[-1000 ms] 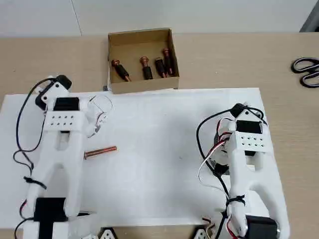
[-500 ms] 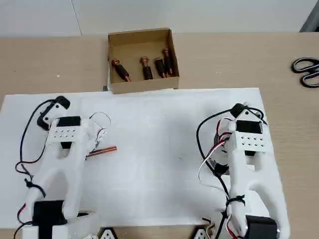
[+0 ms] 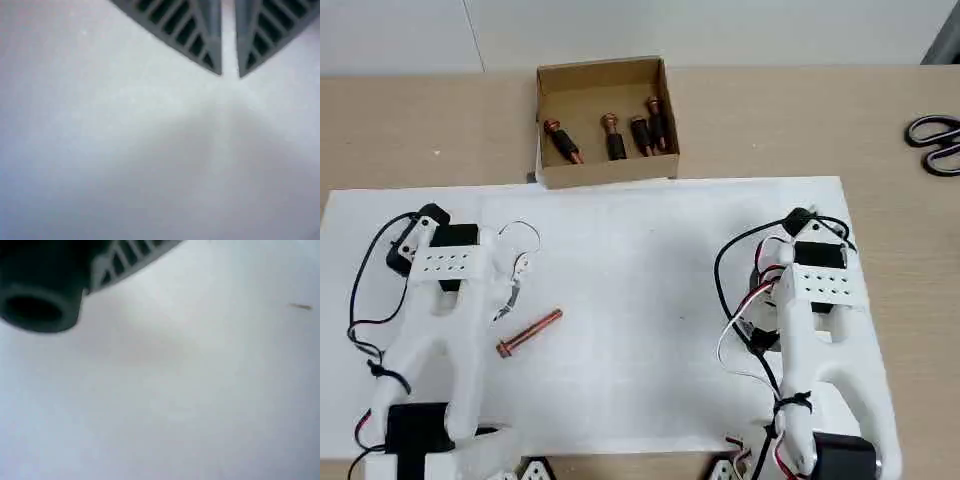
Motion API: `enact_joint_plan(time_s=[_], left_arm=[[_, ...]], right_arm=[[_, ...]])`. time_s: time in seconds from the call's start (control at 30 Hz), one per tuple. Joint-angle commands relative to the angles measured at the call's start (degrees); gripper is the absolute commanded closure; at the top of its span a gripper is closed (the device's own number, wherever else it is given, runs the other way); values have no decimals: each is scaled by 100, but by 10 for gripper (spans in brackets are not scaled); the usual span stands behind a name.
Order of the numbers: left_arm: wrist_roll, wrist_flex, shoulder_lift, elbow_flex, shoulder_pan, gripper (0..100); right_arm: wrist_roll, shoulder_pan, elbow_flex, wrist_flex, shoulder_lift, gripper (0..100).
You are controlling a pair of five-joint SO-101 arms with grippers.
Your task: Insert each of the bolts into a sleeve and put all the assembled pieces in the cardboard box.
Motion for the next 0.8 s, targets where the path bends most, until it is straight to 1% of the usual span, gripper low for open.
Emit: enact_joint_plan(time_s=[0.0,0.2,0.47,0.53,0.67,0.77], left_arm=[[18,105,-237,-277,35,993],[-35,835,-237,-673,35,993],[-492,1486,-237,-1349,35,993],[-941,1503,-237,-1411,35,993],[-2286,1389,-229,-1402,35,994],[-3086,1433,-229,-1385,9,994]], right_arm=[[0,66,-273,22,-31,995],[0,66,-273,13,-31,995],[0,66,-273,13,-31,995],[0,66,-273,13,-48,995],[0,66,-273,13,-66,995],[0,66,-273,13,-66,995]])
